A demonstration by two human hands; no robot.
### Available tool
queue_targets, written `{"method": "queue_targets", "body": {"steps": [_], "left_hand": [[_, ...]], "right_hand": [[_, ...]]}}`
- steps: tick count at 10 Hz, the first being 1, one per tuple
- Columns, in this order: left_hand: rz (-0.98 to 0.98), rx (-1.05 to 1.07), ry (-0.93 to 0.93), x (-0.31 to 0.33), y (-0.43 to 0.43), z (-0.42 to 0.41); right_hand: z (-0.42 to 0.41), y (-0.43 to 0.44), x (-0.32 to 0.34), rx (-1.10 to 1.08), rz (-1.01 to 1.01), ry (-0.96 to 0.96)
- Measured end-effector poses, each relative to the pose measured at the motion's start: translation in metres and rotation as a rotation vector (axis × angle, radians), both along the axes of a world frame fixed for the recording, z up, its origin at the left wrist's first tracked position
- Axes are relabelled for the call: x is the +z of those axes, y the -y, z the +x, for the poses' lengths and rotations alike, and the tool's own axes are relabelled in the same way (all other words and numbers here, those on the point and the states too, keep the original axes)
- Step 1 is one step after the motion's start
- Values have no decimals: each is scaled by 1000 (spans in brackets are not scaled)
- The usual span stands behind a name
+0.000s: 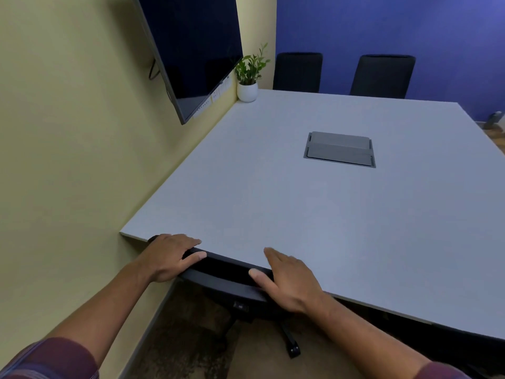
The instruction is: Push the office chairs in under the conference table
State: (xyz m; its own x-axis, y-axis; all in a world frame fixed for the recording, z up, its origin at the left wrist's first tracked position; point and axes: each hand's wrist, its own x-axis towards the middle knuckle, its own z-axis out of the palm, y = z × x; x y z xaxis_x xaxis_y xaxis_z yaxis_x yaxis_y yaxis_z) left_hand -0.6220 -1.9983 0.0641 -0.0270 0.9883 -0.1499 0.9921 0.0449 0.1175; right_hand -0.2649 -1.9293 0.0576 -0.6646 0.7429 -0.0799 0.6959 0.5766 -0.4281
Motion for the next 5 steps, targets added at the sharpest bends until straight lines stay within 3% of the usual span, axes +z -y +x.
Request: {"method": "queue_targets", "body": {"steps": [2,5], "left_hand": [[-125,9,63,8,-31,46],[-173,-52,35,-10,-100,139]], "right_hand": [[26,-42,3,-119,-88,49],[107,-96,-12,-274,-34,107]]}}
